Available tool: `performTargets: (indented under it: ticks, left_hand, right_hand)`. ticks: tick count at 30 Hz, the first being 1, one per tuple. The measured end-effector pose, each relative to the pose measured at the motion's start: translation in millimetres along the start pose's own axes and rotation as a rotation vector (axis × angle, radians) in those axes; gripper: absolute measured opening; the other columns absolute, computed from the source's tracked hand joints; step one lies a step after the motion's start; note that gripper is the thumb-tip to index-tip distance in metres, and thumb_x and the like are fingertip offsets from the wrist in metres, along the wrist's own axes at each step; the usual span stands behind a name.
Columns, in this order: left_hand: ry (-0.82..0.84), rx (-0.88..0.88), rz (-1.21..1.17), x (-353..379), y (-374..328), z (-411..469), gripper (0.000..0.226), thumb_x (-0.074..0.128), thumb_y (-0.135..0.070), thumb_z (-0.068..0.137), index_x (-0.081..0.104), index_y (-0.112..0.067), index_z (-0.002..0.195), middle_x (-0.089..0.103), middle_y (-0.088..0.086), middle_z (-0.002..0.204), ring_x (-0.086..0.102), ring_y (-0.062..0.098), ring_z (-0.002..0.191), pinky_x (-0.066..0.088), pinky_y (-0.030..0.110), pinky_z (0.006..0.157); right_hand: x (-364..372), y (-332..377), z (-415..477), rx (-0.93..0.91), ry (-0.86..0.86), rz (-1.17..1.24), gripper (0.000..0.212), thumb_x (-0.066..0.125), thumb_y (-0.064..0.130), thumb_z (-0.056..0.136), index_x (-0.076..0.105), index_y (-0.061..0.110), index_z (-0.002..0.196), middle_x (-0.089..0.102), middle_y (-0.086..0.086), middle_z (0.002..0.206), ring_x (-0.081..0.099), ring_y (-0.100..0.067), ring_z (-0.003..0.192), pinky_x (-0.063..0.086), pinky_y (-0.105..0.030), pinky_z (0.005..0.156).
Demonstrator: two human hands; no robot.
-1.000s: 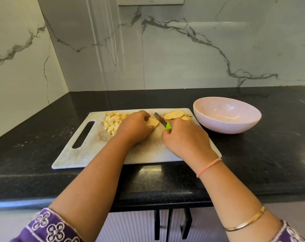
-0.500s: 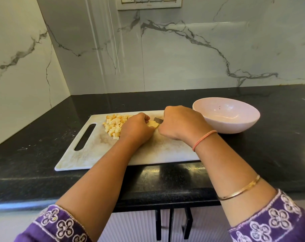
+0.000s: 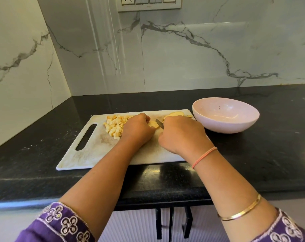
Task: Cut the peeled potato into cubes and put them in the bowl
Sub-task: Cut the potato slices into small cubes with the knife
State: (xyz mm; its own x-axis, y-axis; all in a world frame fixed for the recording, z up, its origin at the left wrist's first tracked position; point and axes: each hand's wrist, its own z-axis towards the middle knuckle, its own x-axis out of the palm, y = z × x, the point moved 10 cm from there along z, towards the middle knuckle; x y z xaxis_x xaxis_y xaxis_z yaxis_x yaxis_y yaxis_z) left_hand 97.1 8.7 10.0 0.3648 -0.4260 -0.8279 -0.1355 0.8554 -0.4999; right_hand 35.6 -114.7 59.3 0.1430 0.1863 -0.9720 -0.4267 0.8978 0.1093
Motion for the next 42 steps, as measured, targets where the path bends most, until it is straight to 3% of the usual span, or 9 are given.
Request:
performTargets:
  ticks: [11, 18, 21, 26, 29, 34, 38, 40, 42]
  left_hand:
    - [-0.008, -0.009, 0.014, -3, -2, 2, 0.041, 0.061, -0.026, 0.089, 0.055, -0.017, 0.128, 0.062, 0.0, 0.121, 0.058, 0.016, 0.105, 0.041, 0.023, 0.075]
    - [0.0, -0.01, 0.021, -2, -3, -1, 0.042, 0.061, -0.022, 0.088, 0.054, -0.017, 0.129, 0.062, 0.0, 0.122, 0.057, 0.015, 0.106, 0.039, 0.022, 0.074]
    - [-0.006, -0.011, 0.02, -4, -1, -1, 0.041, 0.06, -0.023, 0.089, 0.055, -0.016, 0.128, 0.062, 0.001, 0.121, 0.057, 0.015, 0.104, 0.039, 0.022, 0.073]
    - [0.006, 0.009, -0.006, -4, 4, -1, 0.041, 0.062, -0.026, 0.09, 0.054, -0.015, 0.129, 0.061, 0.002, 0.124, 0.057, 0.018, 0.111, 0.042, 0.024, 0.084]
    - [0.016, 0.039, -0.037, -1, 2, -2, 0.043, 0.064, -0.028, 0.089, 0.055, -0.014, 0.129, 0.061, 0.002, 0.125, 0.056, 0.018, 0.113, 0.045, 0.029, 0.094]
    - [0.029, 0.027, -0.027, -2, 8, -1, 0.046, 0.062, -0.027, 0.089, 0.053, -0.015, 0.132, 0.061, 0.0, 0.126, 0.057, 0.018, 0.112, 0.047, 0.03, 0.095]
    - [0.023, 0.051, -0.034, 1, 2, -1, 0.043, 0.063, -0.026, 0.088, 0.055, -0.014, 0.13, 0.062, 0.001, 0.124, 0.058, 0.018, 0.111, 0.048, 0.031, 0.096]
    - [0.011, 0.045, -0.055, 0, 1, 0, 0.041, 0.063, -0.025, 0.087, 0.057, -0.013, 0.126, 0.063, 0.001, 0.121, 0.059, 0.018, 0.109, 0.049, 0.032, 0.094]
    - [-0.005, 0.036, -0.076, -3, 2, 1, 0.038, 0.062, -0.025, 0.086, 0.059, -0.013, 0.123, 0.064, 0.002, 0.118, 0.059, 0.017, 0.106, 0.05, 0.033, 0.092]
  right_hand:
    - [-2, 5, -2, 0.019, -0.063, -0.001, 0.01, 0.044, 0.021, 0.093, 0.045, 0.018, 0.084, 0.047, -0.003, 0.077, 0.047, -0.022, 0.072, 0.034, -0.026, 0.055]
    - [14, 3, -16, 0.04, -0.048, 0.037, 0.019, 0.044, 0.024, 0.096, 0.06, 0.015, 0.096, 0.047, -0.001, 0.075, 0.047, -0.021, 0.072, 0.036, -0.028, 0.059]
    - [5, 9, -26, 0.0, -0.072, 0.027, 0.017, 0.045, 0.024, 0.094, 0.05, 0.019, 0.079, 0.04, 0.002, 0.066, 0.046, -0.02, 0.069, 0.032, -0.027, 0.053]
    - [1, 4, -40, 0.004, -0.035, 0.037, 0.032, 0.042, 0.025, 0.094, 0.029, 0.021, 0.065, 0.035, 0.003, 0.065, 0.039, -0.015, 0.061, 0.025, -0.026, 0.049]
    - [-5, -14, -41, 0.071, -0.023, 0.084, 0.031, 0.042, 0.028, 0.094, 0.031, 0.022, 0.065, 0.038, 0.004, 0.066, 0.033, -0.01, 0.056, 0.022, -0.026, 0.046]
    - [-10, -18, -33, 0.096, -0.085, 0.145, 0.03, 0.043, 0.026, 0.093, 0.036, 0.02, 0.065, 0.041, 0.004, 0.065, 0.038, -0.014, 0.058, 0.024, -0.025, 0.047]
    - [1, -14, -12, 0.102, -0.046, 0.143, 0.013, 0.043, 0.026, 0.093, 0.051, 0.018, 0.087, 0.052, -0.001, 0.08, 0.043, -0.022, 0.075, 0.03, -0.027, 0.059]
    - [5, -8, -1, 0.095, -0.042, 0.13, 0.018, 0.044, 0.024, 0.092, 0.057, 0.018, 0.103, 0.06, -0.006, 0.096, 0.043, -0.023, 0.077, 0.032, -0.027, 0.063]
    - [4, 0, 7, 0.073, -0.046, 0.103, 0.017, 0.044, 0.023, 0.092, 0.057, 0.017, 0.103, 0.058, -0.005, 0.089, 0.044, -0.022, 0.076, 0.031, -0.027, 0.059]
